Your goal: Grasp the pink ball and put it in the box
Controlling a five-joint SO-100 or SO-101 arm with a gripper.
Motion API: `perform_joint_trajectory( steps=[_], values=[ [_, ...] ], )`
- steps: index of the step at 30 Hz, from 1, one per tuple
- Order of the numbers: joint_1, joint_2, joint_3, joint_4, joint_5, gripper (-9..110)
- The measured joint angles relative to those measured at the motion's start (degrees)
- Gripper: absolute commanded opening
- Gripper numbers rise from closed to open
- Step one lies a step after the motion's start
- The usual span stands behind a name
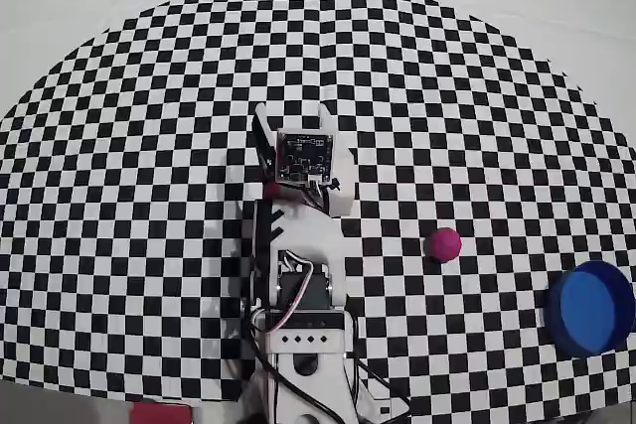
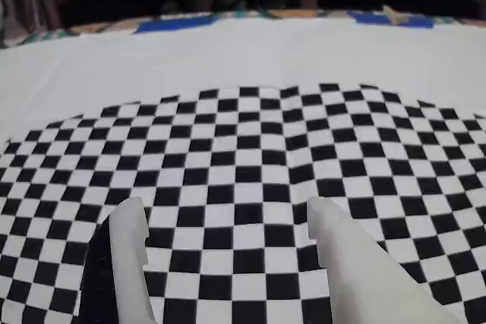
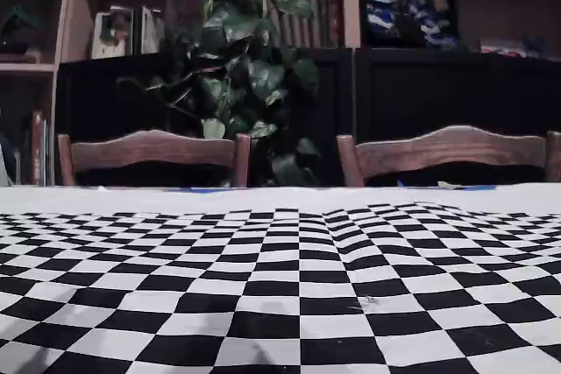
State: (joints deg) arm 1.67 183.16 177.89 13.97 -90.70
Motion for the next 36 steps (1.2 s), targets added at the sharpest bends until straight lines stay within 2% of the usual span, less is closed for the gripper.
perform_joint_trajectory(
  steps=[11,36],
  values=[
    [2.02,0.0,0.0,0.0,-0.18,24],
    [21.18,-2.81,0.0,-2.64,-0.18,24]
  ],
)
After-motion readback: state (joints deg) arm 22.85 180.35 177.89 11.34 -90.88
